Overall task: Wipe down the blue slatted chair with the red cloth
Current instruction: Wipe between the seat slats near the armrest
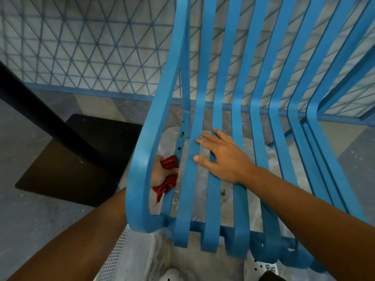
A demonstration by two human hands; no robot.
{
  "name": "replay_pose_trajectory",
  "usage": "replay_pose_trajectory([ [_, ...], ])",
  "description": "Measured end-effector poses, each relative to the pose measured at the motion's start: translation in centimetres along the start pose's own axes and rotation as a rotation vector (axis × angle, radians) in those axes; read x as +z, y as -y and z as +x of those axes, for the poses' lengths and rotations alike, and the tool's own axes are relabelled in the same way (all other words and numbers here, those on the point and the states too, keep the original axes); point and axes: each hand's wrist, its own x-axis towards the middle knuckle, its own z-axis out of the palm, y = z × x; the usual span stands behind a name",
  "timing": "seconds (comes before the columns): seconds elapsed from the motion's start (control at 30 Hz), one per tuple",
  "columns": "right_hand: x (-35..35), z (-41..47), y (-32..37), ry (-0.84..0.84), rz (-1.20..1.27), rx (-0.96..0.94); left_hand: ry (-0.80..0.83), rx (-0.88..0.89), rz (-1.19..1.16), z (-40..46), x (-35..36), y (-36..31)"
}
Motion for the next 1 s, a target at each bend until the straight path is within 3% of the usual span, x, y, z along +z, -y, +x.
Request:
replay_pose_trajectory([
  [0.47,0.5,0.3,-0.4,-0.051,0.065,0.016,-0.127,0.026,0.055,8.9,-0.2,-7.4],
  [1.0,0.5,0.2,0.2,-0.046,0.044,0.034,0.003,0.017,0.071,6.5,0.1,-2.0],
])
